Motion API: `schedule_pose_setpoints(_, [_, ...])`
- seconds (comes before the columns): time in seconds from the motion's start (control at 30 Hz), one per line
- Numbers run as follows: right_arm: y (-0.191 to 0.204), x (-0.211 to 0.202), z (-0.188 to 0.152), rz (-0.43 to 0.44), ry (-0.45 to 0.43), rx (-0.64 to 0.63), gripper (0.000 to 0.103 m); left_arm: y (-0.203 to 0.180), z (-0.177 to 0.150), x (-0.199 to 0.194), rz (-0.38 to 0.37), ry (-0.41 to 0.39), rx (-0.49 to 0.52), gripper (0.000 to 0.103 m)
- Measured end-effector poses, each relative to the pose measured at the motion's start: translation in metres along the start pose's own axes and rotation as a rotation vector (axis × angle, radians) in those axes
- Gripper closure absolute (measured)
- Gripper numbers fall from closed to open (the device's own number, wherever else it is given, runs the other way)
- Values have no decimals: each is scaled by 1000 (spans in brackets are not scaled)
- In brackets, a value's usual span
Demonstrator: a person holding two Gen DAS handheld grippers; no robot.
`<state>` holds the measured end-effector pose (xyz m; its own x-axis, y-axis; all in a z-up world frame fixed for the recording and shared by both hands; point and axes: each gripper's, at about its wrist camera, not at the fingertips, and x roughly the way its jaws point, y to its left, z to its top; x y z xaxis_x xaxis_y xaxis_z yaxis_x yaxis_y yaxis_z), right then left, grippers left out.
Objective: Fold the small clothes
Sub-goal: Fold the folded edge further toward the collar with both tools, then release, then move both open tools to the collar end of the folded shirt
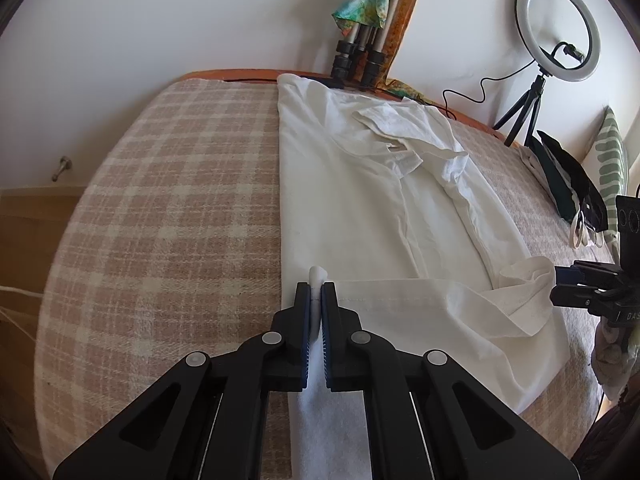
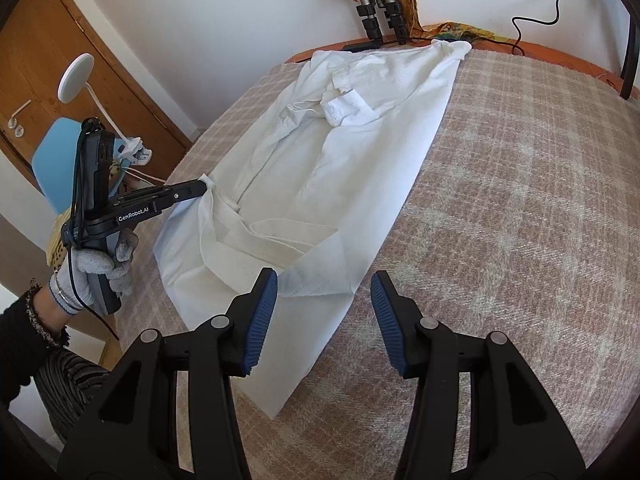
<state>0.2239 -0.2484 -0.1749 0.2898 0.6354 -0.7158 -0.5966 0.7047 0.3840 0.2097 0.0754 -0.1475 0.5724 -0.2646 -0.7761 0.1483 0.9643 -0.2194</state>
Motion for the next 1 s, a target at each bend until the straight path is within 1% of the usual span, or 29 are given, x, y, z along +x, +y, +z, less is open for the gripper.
schedule_pose_setpoints(0.03, [0, 2, 0, -4, 1, 1, 52, 1, 0, 0, -1, -1, -4, 99])
schedule_pose_setpoints(0.07, [1, 2, 1, 0, -1, 1, 59, 1, 0, -1, -5, -2, -12, 99])
schedule_pose_setpoints(0.1, [1, 3, 1, 9, -4, 2, 64, 2, 0, -2, -10, -4, -21, 99])
schedule_pose_setpoints(0.13, [1, 2, 1, 12, -9, 4, 78, 4, 0, -4, -16, -8, -34, 100])
schedule_pose_setpoints(0.17, [0, 0, 2, 12, -18, 13, 89, 6, 0, -5, -23, -13, -49, 100])
schedule_pose_setpoints(0.2, [-4, -1, 3, 29, -26, 44, 93, 8, 0, -6, -18, -16, -61, 100])
schedule_pose_setpoints(0.23, [-12, -1, 4, 56, -26, 101, 94, 11, 1, -6, -1, -13, -74, 100])
schedule_pose_setpoints(0.27, [-22, 1, 4, 77, -23, 164, 94, 14, 0, -4, 7, -6, -94, 100])
schedule_pose_setpoints(0.33, [-33, 3, 3, 72, -29, 233, 95, 17, 0, -2, -5, -3, -122, 100])
schedule_pose_setpoints(0.47, [-32, -2, 6, 18, -37, 242, 95, 6, 3, -6, 18, -31, -64, 98])
schedule_pose_setpoints(0.5, [-32, -5, 7, 0, -45, 248, 94, 5, 5, -7, 40, -32, -58, 96])
schedule_pose_setpoints(0.53, [-32, -9, 8, -23, -57, 249, 94, 5, 7, -8, 61, -29, -59, 95])
schedule_pose_setpoints(0.6, [-31, -17, 9, -70, -77, 236, 94, 8, 11, -13, 67, -43, -66, 95])
schedule_pose_setpoints(0.67, [-32, -26, 11, -82, -94, 244, 94, 10, 16, -21, 82, -63, -61, 94])
schedule_pose_setpoints(0.73, [-34, -34, 14, -66, -105, 253, 94, 11, 23, -31, 70, -80, -58, 94])
schedule_pose_setpoints(0.8, [-31, -44, 19, -69, -122, 250, 94, 13, 30, -40, 49, -94, -65, 94])
schedule_pose_setpoints(0.9, [-26, -66, 32, -72, -164, 282, 93, 17, 43, -56, 11, -105, -98, 94])
schedule_pose_setpoints(0.97, [-18, -85, 41, -80, -192, 303, 88, 16, 51, -69, -31, -117, -107, 94])
schedule_pose_setpoints(1.0, [-13, -96, 45, -85, -212, 306, 85, 13, 55, -76, -37, -124, -97, 94])
